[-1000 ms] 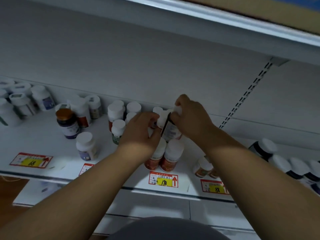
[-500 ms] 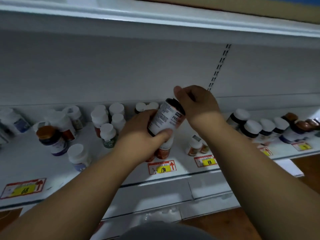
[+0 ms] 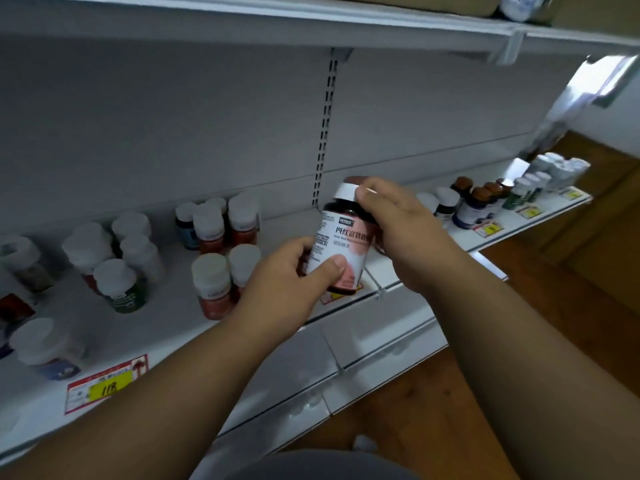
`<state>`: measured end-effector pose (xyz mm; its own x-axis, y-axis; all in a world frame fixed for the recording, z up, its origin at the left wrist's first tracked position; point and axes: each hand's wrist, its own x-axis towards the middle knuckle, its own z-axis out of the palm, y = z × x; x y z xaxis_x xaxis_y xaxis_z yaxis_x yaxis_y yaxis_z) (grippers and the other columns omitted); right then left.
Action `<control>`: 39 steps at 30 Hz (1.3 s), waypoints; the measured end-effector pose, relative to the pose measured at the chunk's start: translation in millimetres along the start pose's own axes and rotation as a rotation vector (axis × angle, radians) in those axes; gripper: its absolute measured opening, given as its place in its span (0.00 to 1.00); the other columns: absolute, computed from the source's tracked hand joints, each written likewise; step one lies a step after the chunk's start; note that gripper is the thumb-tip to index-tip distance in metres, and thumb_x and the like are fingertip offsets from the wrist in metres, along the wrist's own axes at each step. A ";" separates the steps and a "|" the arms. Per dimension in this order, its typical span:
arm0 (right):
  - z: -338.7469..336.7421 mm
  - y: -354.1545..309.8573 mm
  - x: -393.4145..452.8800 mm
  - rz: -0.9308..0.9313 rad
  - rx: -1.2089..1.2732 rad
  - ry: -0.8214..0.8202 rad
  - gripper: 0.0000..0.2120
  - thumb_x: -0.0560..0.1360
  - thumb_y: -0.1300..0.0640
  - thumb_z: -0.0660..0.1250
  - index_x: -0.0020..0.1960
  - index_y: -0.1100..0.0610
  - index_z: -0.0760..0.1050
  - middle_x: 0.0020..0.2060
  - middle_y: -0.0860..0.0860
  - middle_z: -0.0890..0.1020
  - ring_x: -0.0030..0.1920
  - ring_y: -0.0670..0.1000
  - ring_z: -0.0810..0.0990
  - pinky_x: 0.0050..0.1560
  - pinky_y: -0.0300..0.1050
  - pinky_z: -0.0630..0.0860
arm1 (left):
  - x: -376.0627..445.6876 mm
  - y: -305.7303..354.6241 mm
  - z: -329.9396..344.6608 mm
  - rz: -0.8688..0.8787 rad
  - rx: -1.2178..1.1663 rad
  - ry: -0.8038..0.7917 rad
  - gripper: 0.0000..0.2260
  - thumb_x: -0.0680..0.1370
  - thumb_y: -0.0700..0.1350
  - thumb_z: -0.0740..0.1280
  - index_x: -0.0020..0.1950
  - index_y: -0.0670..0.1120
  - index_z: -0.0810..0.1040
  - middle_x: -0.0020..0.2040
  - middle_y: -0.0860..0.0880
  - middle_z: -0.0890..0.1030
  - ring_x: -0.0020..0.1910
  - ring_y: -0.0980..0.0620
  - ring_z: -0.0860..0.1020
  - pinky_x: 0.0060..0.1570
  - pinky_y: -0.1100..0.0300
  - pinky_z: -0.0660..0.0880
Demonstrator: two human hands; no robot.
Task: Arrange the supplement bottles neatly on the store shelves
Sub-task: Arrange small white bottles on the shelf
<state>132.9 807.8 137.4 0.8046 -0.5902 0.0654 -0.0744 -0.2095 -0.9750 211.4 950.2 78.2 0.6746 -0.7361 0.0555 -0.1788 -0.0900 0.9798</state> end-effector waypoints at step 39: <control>-206.0 113.6 272.5 -0.215 -0.785 -0.512 0.18 0.71 0.56 0.72 0.58 0.53 0.72 0.52 0.47 0.74 0.51 0.47 0.73 0.37 0.34 0.66 | 224.7 -14.1 216.6 -0.090 1.158 0.126 0.39 0.78 0.67 0.50 0.78 0.43 0.46 0.79 0.44 0.45 0.78 0.48 0.42 0.74 0.54 0.41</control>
<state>222.3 462.6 88.2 0.9928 -0.1056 -0.0560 -0.1192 -0.8456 -0.5203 210.4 640.8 35.2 0.7728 -0.6300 0.0766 -0.6290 -0.7445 0.2236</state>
